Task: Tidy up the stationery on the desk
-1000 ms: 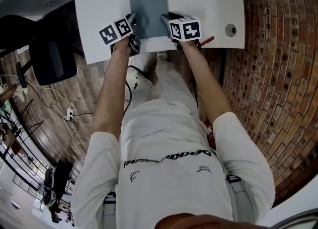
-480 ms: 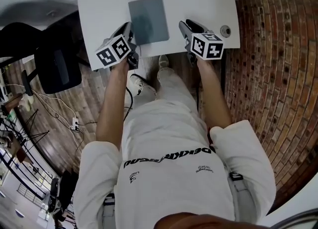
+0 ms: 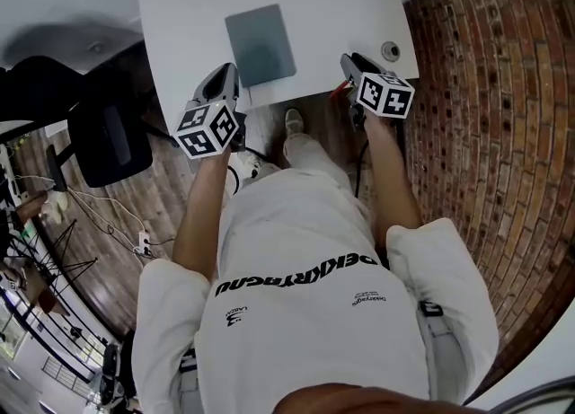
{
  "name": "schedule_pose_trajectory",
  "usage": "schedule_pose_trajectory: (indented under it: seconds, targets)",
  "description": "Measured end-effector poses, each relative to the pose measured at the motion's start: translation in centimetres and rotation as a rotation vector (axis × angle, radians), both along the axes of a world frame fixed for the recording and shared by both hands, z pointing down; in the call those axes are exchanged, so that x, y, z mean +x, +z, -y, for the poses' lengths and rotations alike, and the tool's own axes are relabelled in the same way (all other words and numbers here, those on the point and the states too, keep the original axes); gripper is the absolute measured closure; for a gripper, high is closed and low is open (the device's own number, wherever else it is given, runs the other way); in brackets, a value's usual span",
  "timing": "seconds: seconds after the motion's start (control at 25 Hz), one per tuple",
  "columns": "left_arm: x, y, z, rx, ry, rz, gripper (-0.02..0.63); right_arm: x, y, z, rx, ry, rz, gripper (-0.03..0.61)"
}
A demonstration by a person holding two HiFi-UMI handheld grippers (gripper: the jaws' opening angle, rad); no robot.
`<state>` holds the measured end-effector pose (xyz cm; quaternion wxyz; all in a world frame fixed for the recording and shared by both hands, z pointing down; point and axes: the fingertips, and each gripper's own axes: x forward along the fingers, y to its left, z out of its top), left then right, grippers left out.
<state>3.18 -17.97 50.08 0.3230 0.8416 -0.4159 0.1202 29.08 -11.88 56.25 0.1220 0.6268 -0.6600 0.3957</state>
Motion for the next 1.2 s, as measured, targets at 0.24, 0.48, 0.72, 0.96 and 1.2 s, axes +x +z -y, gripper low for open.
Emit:
schedule_pose_trajectory:
  seconds: [0.24, 0.48, 0.72, 0.96, 1.2]
  targets:
    - [0.0, -2.4, -2.4, 0.062, 0.043, 0.015, 0.617, 1.9, 3.9, -3.2, -0.126, 0.134, 0.009, 0.466]
    - [0.8, -3.7, -5.0, 0.109, 0.081, 0.031, 0.617, 3.4, 8.0, -6.4, -0.231, 0.246, -0.016, 0.457]
    - [1.4, -4.0, -6.6, 0.135, 0.114, 0.036, 0.617, 3.5, 10.2, -7.2, -0.288, 0.271, -0.038, 0.460]
    - [0.9, -4.3, -7.5, 0.182, 0.131, 0.019, 0.617, 3.2, 11.7, -7.3, -0.334, 0.286, -0.041, 0.462]
    - [-0.9, -3.9, -8.0, 0.126, 0.082, -0.033, 0.617, 3.3, 12.0, -7.4, -0.391, 0.352, -0.016, 0.472]
